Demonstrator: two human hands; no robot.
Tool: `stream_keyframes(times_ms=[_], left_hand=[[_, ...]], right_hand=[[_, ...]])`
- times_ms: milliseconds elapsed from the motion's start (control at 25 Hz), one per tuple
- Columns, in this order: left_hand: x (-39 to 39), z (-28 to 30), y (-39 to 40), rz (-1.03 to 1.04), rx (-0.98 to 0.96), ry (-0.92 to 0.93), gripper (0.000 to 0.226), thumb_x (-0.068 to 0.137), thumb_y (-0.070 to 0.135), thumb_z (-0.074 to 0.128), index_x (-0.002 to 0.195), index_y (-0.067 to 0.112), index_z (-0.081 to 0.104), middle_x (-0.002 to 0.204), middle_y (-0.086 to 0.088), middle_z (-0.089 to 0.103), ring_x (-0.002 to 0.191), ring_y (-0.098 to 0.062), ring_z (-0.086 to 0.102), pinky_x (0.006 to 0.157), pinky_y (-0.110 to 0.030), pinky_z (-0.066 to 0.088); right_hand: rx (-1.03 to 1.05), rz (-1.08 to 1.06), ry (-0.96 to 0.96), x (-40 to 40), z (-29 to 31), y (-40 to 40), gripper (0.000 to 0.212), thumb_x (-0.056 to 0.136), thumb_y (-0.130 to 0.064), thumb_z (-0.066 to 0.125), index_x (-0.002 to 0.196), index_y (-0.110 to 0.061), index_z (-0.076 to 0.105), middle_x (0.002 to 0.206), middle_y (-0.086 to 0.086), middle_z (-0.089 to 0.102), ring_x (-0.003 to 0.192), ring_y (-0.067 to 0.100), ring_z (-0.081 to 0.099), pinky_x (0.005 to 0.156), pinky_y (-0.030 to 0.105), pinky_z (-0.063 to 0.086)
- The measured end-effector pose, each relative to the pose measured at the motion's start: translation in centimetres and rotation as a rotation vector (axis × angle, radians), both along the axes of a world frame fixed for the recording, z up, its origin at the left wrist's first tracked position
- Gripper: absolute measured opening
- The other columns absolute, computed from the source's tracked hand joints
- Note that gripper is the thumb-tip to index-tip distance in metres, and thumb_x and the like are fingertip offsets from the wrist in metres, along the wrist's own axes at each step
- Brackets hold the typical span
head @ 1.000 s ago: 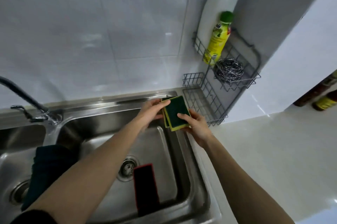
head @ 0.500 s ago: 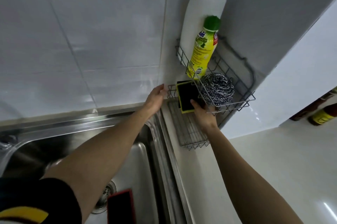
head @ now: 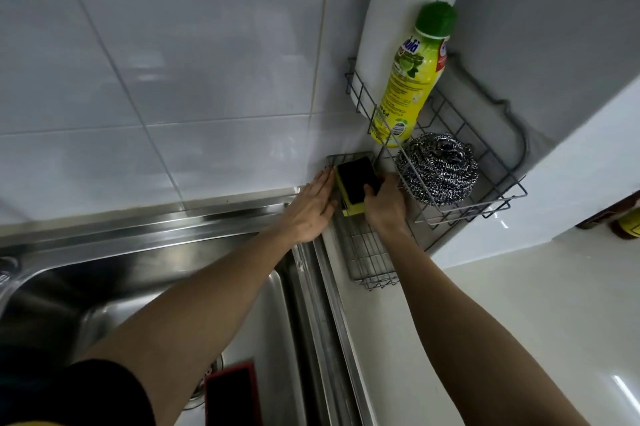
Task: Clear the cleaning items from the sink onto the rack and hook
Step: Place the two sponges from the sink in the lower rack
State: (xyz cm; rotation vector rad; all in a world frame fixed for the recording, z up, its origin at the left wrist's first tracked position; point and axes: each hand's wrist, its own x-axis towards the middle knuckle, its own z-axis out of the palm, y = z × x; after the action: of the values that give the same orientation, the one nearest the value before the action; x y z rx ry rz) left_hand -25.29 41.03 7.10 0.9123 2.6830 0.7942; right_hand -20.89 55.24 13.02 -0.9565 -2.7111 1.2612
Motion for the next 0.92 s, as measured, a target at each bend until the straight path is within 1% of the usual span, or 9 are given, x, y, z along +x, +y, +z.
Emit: stream_keyframes(times_ms=[120,280,360,400,480,560,600,720,920], left_hand=[[0.0,-0.3,0.0,-0.007,0.005,0.007,0.062,0.102,0.030,0.028,0.152,0.012,-0.004,0.161,-0.004,-0.009,0.148,-0.014,-0.008,0.122,-0.034,0.002],[-0.2,-0.5,-0.2,-0.018,-0.005,0.023,0.062,0.102,0.031,0.028,0.152,0.012,-0.004,0.161,-0.003,-0.010,0.148,-0.013,-0.010,0.122,-0.032,0.001],[-0.3,-0.4,-0.2,-0.024,-0.012,0.032,0.062,0.102,0.031,0.028,0.152,0.011,-0.003,0.161,-0.005,-0.009,0.148,-0.014,-0.009,0.122,-0.032,0.001],[-0.3,-0.3,-0.2,-0.029,-0.016,0.037,0.062,0.102,0.031,0.028,0.152,0.011,-0.003,0.161,-0.005,-0.009,0.148,-0.014,-0.009,0.122,-0.031,0.001],[-0.4,-0.2,-0.4,-0.037,-0.024,0.044,0.062,0.102,0.030,0.028,0.152,0.011,-0.003,0.161,-0.005,-0.010,0.148,-0.014,-0.009,0.122,-0.031,0.001],[-0.5,-0.1,-0.4,-0.043,-0.039,0.050,0.062,0.102,0.030,0.028,0.152,0.010,-0.003,0.161,-0.006,-0.010,0.148,-0.014,-0.009,0.122,-0.032,0.002],[-0.5,-0.1,-0.4,-0.045,-0.045,0.051,0.062,0.102,0.030,0.028,0.152,0.010,-0.003,0.161,-0.006,-0.010,0.148,-0.014,-0.008,0.122,-0.032,0.002],[-0.4,-0.1,-0.4,-0.043,-0.050,0.045,0.063,0.102,0.031,0.028,0.152,0.011,-0.003,0.161,-0.005,-0.011,0.148,-0.014,-0.009,0.122,-0.033,0.002],[-0.4,0.0,-0.5,-0.043,-0.074,0.044,0.063,0.102,0.033,0.027,0.152,0.012,-0.004,0.161,-0.004,-0.012,0.148,-0.013,-0.010,0.122,-0.033,0.002]], right_hand=[[0.059,0.030,0.007,0.1,-0.2,-0.3,0.045,0.104,-0.020,0.036,0.135,0.012,0.039,0.139,0.032,0.048,0.131,0.041,0.046,0.107,0.042,0.035],[0.182,0.102,-0.027,0.5,-0.8,-0.3,0.050,0.103,-0.035,0.035,0.135,0.003,0.043,0.133,0.026,0.055,0.125,0.039,0.052,0.098,0.043,0.042],[0.249,0.153,-0.023,0.9,-0.9,-0.2,0.052,0.102,-0.037,0.037,0.136,0.001,0.044,0.135,0.023,0.055,0.125,0.038,0.052,0.098,0.041,0.042],[0.250,0.190,-0.013,1.2,-1.0,-0.1,0.052,0.101,-0.035,0.040,0.138,0.000,0.042,0.139,0.021,0.052,0.128,0.036,0.049,0.100,0.039,0.040],[0.216,0.277,0.012,1.8,-1.0,0.5,0.057,0.098,-0.028,0.047,0.146,-0.003,0.031,0.150,0.015,0.041,0.137,0.031,0.039,0.107,0.036,0.034],[0.205,0.340,0.052,2.1,-1.5,1.3,0.062,0.096,-0.021,0.051,0.151,-0.011,0.024,0.155,0.011,0.033,0.143,0.027,0.032,0.112,0.037,0.030],[0.201,0.343,0.090,2.1,-1.9,1.6,0.061,0.096,-0.018,0.052,0.151,-0.015,0.026,0.155,0.008,0.035,0.142,0.027,0.034,0.113,0.038,0.032],[0.261,0.304,0.151,2.0,-2.5,1.5,0.049,0.096,-0.014,0.052,0.142,-0.021,0.041,0.143,0.005,0.051,0.130,0.027,0.049,0.102,0.037,0.041],[0.238,0.303,0.115,1.2,-2.2,1.1,0.041,0.097,-0.007,0.047,0.138,-0.015,0.043,0.141,0.009,0.050,0.129,0.026,0.047,0.100,0.035,0.039]])
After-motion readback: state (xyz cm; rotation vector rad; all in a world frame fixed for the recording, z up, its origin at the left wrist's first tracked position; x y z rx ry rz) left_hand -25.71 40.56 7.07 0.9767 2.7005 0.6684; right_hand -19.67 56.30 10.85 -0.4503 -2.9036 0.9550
